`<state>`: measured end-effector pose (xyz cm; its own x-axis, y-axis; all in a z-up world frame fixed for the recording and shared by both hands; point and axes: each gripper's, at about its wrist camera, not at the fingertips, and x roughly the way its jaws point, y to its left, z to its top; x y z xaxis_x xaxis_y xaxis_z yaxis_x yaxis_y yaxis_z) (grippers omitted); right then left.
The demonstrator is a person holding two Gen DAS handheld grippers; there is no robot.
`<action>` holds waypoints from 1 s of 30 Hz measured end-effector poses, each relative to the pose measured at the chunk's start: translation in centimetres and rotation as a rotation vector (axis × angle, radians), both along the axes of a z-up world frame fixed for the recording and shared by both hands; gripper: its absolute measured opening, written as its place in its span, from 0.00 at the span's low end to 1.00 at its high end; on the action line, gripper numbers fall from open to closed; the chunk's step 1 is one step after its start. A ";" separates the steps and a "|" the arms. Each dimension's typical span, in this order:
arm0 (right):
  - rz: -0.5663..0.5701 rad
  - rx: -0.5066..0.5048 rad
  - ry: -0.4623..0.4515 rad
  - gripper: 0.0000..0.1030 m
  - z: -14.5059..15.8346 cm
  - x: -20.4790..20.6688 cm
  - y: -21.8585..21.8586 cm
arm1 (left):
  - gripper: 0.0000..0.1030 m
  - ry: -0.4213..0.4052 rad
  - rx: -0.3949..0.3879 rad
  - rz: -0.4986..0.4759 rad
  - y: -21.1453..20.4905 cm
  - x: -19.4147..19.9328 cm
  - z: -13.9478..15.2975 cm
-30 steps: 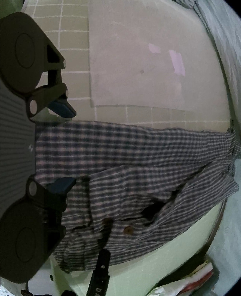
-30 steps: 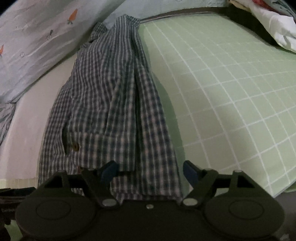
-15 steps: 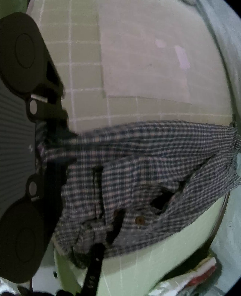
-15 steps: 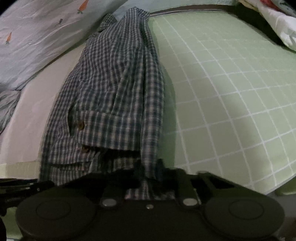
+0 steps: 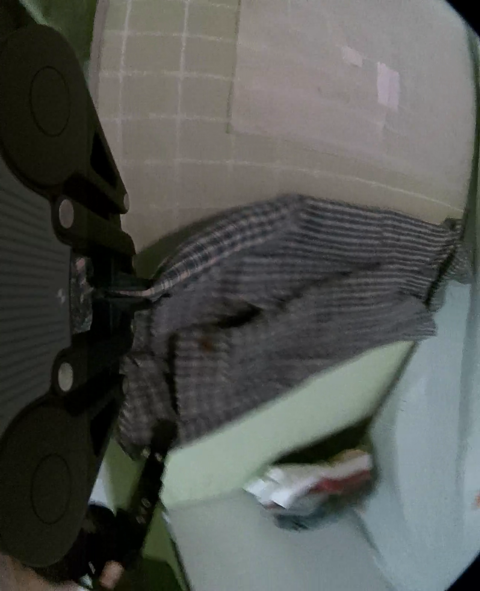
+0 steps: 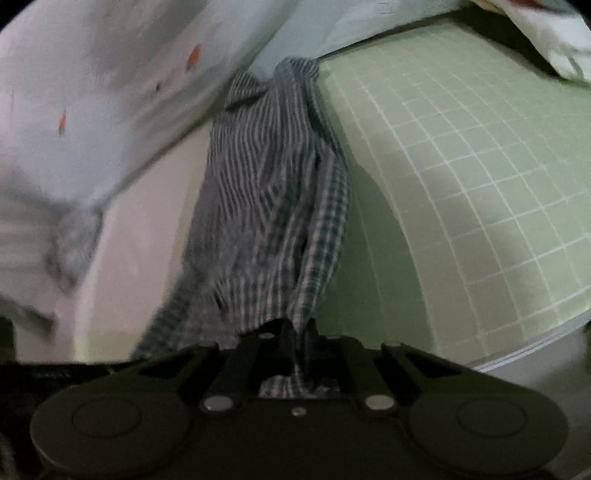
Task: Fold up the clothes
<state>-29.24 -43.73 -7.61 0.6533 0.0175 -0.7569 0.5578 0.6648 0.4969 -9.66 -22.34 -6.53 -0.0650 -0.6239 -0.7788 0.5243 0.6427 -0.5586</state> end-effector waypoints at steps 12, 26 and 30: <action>-0.227 0.196 -0.182 0.04 -0.4 5.0 -8.2 | 0.03 0.014 -0.182 0.218 -3.1 7.5 3.2; -0.312 0.007 -0.148 0.55 -2.5 12.0 -15.6 | 0.52 -0.063 -0.166 0.503 -5.1 16.0 0.7; -0.274 -0.057 -0.103 0.56 -3.1 11.6 -15.6 | 0.52 -0.053 -0.103 0.472 -5.0 15.4 -1.1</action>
